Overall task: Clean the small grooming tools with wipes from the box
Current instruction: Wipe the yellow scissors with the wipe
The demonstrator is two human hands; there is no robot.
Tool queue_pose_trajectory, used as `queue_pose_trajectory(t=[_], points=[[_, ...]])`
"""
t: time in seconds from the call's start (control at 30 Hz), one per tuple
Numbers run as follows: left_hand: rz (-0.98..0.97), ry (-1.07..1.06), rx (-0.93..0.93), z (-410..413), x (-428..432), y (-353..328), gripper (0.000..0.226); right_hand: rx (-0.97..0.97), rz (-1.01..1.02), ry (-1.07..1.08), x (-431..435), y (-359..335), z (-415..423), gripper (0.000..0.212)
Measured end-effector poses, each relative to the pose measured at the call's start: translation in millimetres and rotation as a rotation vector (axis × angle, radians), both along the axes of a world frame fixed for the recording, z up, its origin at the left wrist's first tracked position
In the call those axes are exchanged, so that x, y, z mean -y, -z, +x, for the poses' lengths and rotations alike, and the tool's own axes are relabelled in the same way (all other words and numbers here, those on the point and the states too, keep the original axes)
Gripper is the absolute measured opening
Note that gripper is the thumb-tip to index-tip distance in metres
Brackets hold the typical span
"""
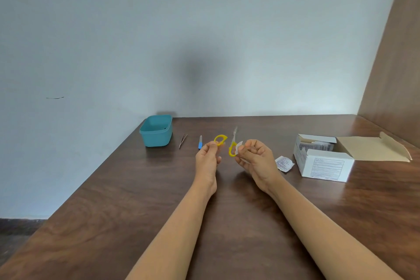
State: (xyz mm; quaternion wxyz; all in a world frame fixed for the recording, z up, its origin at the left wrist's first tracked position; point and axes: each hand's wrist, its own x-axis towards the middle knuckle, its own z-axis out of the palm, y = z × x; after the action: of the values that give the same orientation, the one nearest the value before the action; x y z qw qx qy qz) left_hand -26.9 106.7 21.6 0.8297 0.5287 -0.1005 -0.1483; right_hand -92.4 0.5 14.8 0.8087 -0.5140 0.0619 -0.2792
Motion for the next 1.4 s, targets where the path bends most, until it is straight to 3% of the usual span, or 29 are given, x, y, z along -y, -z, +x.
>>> queue_pose_trajectory(t=[0.2,0.67,0.77,0.87,1.03,1.23,1.4], points=[[-0.172,-0.035,-0.242,18,-3,-4,0.025,0.015,0.030,0.048,10,2,5,0.023],[-0.255,-0.087,-0.369,31,-18,-13,0.024,0.012,-0.227,-0.059,8,4,11,0.021],[-0.228,-0.080,-0.308,29,-15,-9,0.031,0.047,-0.148,-0.003,10,6,11,0.023],[-0.009,-0.034,-0.109,23,-5,-2,0.044,0.097,-0.019,0.045,14,6,11,0.026],[0.357,0.043,0.348,9,6,13,0.024,0.095,-0.030,0.026,9,6,12,0.028],[0.301,0.029,0.342,10,2,13,0.007,0.064,-0.027,-0.069,3,6,10,0.025],[0.222,-0.046,0.300,10,5,12,0.017,0.017,-0.032,-0.052,0,5,10,0.022]])
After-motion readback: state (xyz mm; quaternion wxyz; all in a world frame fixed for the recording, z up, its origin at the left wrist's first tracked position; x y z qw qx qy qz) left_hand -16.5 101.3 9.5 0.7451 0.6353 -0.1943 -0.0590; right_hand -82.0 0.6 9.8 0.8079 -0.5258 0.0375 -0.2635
